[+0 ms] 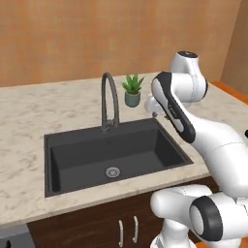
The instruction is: Navigate to the sink.
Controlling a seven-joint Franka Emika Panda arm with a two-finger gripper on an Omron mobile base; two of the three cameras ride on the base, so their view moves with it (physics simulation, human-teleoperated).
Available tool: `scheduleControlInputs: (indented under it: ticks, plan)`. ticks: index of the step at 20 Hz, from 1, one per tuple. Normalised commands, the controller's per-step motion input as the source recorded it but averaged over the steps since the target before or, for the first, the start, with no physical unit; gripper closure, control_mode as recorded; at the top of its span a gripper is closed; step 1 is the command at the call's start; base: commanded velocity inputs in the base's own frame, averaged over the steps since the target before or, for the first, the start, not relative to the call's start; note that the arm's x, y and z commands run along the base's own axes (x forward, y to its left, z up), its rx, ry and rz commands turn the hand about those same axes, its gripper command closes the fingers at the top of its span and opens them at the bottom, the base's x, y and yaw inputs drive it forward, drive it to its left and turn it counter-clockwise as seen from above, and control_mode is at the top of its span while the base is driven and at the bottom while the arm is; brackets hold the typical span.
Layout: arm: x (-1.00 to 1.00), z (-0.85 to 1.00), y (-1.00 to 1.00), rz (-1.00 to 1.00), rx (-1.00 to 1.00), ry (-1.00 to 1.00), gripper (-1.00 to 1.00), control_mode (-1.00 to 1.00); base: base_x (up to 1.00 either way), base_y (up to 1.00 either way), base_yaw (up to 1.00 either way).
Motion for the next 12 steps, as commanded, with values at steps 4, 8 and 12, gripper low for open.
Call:
scheduleControlInputs:
  ticks: [4, 8, 12]
  plan:
    - [0.0, 0.0, 0.0, 0.0, 0.0, 0.0, -1.0, 1.0, 0.72, 0.54, -0.02]
    - [0.0, 0.0, 0.0, 0.0, 0.0, 0.0, -1.0, 1.0, 0.44, 0.25, -0.03]
    - [0.0, 0.0, 0.0, 0.0, 0.0, 0.0, -1.0, 1.0, 0.0, 0.0, 0.0]
